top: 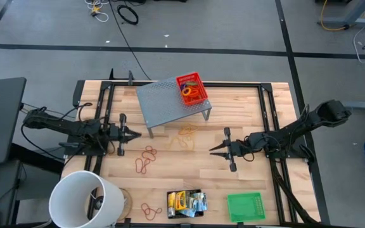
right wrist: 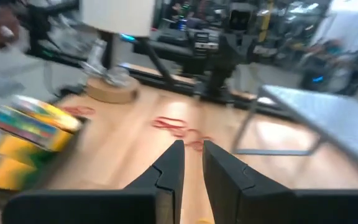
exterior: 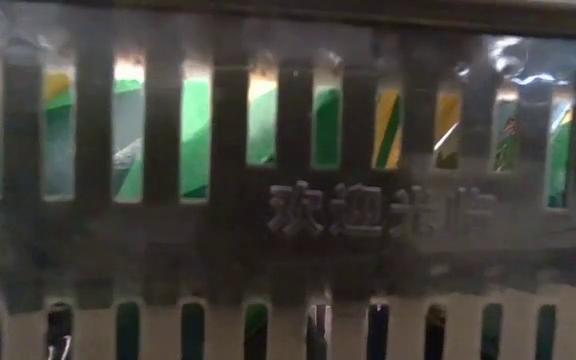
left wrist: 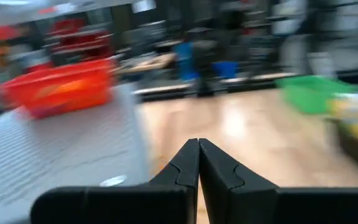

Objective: Pick & Place Office Desk Supplies
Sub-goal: Put the black bin on the shelf

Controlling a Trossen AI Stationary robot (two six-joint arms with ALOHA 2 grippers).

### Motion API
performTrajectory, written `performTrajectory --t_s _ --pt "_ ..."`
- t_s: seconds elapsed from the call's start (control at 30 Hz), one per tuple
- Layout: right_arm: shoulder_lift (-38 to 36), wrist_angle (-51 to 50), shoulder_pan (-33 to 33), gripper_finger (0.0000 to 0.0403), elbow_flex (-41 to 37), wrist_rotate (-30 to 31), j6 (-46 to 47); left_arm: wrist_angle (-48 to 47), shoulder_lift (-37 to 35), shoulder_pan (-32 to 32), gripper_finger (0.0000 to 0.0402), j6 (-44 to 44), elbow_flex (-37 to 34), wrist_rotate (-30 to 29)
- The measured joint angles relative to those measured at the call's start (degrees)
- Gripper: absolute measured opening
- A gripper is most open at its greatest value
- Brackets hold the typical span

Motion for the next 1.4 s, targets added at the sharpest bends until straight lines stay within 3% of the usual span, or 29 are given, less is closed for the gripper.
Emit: performTrajectory --t_s 0.1,0.2,0.67,1.4 --pt "0.0 0.4 0.0 0.0064 0.0 5.6 0.0 -1.0 0.0 0.1 0.0014 -1.6 0.0 -8.2" --pt "0.0 0.3 0.0 0.0064 0.0 8.8 4.3 -1.8 0.0 0.0 0.0013 1.2 0.0 -9.9" --pt "0.0 1.1 0.0 0.0064 0.1 14.3 6.4 -2.1 0.0 0.0 0.0014 1.5 0.0 9.6" --pt "0.0 1.2 0.0 0.0064 0.1 14.2 6.3 0.4 0.0 0.0 0.0014 6.8 0.1 7.6"
